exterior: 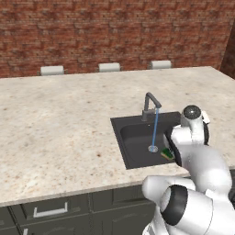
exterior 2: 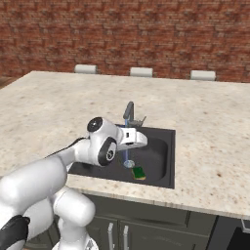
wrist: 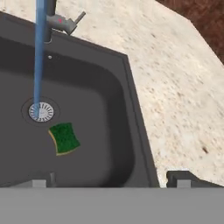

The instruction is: Soak the sponge with water for a few seconds and then drop it inside the sink.

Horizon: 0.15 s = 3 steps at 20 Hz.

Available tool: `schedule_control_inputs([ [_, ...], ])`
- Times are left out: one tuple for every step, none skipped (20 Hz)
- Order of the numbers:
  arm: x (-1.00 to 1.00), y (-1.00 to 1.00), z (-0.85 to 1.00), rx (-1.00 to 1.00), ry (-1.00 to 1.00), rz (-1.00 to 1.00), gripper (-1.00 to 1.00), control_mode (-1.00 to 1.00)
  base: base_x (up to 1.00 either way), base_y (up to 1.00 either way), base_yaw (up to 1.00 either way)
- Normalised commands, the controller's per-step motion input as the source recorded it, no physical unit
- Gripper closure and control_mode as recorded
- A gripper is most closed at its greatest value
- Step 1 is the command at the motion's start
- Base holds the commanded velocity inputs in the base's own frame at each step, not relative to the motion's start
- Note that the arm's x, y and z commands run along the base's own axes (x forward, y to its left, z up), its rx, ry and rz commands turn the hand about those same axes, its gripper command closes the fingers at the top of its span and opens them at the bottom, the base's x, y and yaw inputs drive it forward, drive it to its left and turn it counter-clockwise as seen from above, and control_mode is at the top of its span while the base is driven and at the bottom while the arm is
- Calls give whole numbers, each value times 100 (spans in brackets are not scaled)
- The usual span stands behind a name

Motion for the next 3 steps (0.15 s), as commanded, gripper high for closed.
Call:
schedule_control_inputs([
  [-34,0,94,0,-17,-21,-100,-100,0,0,0],
  [-40,0,89,0,-16,-20,-100,-100,0,0,0],
  [-44,0,83,0,-15,-19,-100,-100,0,0,0],
])
